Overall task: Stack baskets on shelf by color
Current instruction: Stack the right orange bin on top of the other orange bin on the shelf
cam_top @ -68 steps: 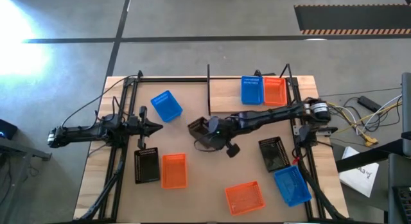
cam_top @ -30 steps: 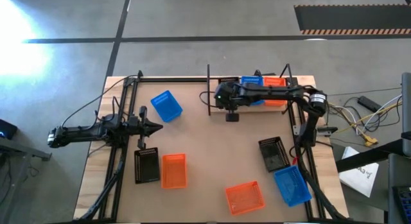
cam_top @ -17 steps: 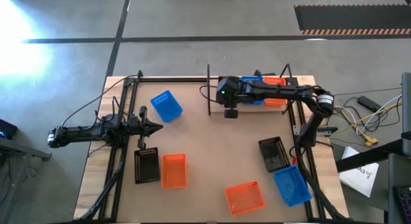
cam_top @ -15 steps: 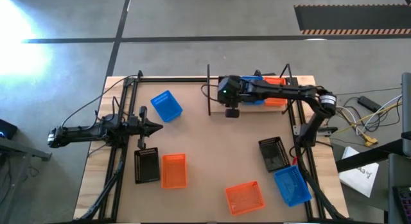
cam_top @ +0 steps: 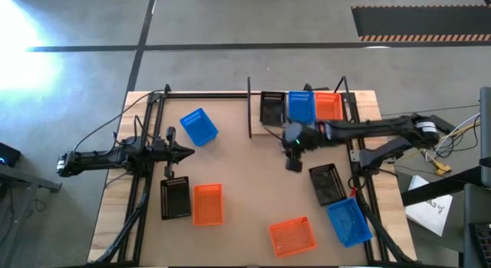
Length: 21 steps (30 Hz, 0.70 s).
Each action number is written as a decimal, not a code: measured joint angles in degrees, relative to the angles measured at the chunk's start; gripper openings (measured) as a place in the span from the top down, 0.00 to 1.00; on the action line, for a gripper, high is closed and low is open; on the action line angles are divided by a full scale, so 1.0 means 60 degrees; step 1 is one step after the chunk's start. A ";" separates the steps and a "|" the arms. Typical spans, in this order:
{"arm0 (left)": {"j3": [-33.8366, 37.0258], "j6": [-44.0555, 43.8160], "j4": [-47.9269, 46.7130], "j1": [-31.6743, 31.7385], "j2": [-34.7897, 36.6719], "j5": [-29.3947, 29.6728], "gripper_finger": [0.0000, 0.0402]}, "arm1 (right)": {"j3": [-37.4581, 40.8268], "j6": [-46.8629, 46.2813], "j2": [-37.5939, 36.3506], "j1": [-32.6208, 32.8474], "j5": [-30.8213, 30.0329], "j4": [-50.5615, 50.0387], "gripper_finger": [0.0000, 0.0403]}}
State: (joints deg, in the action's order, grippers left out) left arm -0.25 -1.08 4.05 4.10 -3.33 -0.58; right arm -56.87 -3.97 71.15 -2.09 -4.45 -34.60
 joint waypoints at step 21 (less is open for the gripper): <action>0.0000 0.0000 -0.0004 0.0000 -0.0002 0.0004 1.00 | 0.1312 -0.4720 -0.1014 0.5668 -0.1028 0.0305 0.85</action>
State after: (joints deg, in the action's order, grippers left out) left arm -0.25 -1.08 4.03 4.10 -3.34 -0.56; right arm -49.00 -32.29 65.07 31.91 -10.62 -32.78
